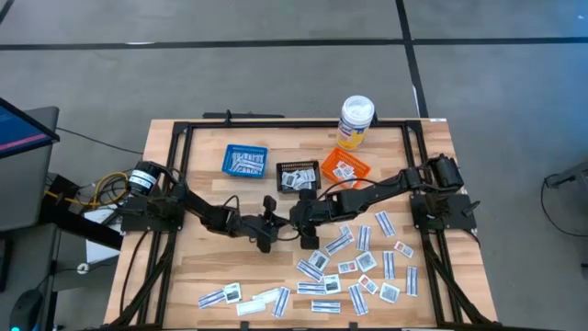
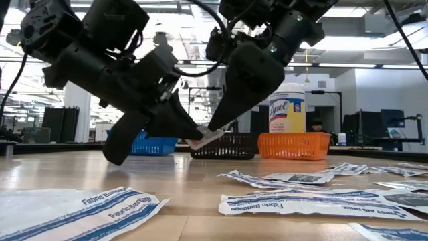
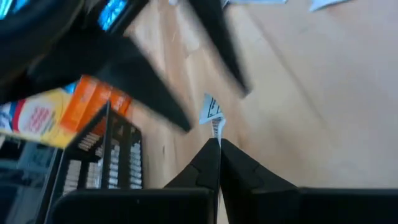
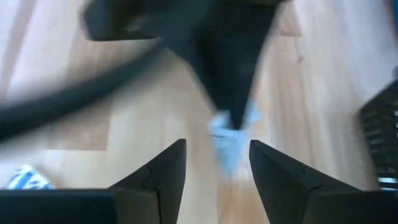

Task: Pick & Place First Aid Supplies
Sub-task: Put the ointment pack into the orange bin

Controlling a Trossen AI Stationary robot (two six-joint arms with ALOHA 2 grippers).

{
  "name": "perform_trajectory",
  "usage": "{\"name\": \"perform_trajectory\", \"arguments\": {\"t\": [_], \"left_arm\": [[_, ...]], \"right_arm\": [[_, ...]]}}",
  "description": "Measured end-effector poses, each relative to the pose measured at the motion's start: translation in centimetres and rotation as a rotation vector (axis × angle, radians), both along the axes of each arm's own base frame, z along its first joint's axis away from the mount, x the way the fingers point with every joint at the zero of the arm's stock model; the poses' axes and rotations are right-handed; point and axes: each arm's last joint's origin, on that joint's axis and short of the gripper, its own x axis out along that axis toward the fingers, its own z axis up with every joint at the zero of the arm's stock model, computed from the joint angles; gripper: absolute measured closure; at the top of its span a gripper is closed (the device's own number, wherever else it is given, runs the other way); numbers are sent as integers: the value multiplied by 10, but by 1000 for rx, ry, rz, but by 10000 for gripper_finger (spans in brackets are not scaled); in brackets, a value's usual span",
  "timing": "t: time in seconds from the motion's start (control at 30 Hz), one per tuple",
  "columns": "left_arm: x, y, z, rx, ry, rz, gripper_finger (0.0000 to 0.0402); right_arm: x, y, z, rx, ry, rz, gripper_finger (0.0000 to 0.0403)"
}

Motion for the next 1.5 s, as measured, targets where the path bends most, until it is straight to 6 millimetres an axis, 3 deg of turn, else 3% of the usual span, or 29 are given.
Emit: {"name": "perform_trajectory", "arguments": {"t": [0.2,0.37,0.8,1.0,1.27,1.5], "left_arm": [[-2,-10,2,90,-8,-42,396],[-2,-6,6,135,-41,74,395],[-2,-5,6,101,-49,83,394],[-1,-7,5,76,-42,21,394],[-1,-1,4,-3,-58,94,395],[0,0,3,-11,-43,78,395]], "right_arm": [[1,-7,0,13,1,-6,226],[2,-9,1,66,-1,29,241],[3,-8,1,25,-21,90,346],[3,-11,0,6,-9,62,374],[2,-12,0,-3,-3,53,385],[2,-13,0,-25,1,-20,364]]}}
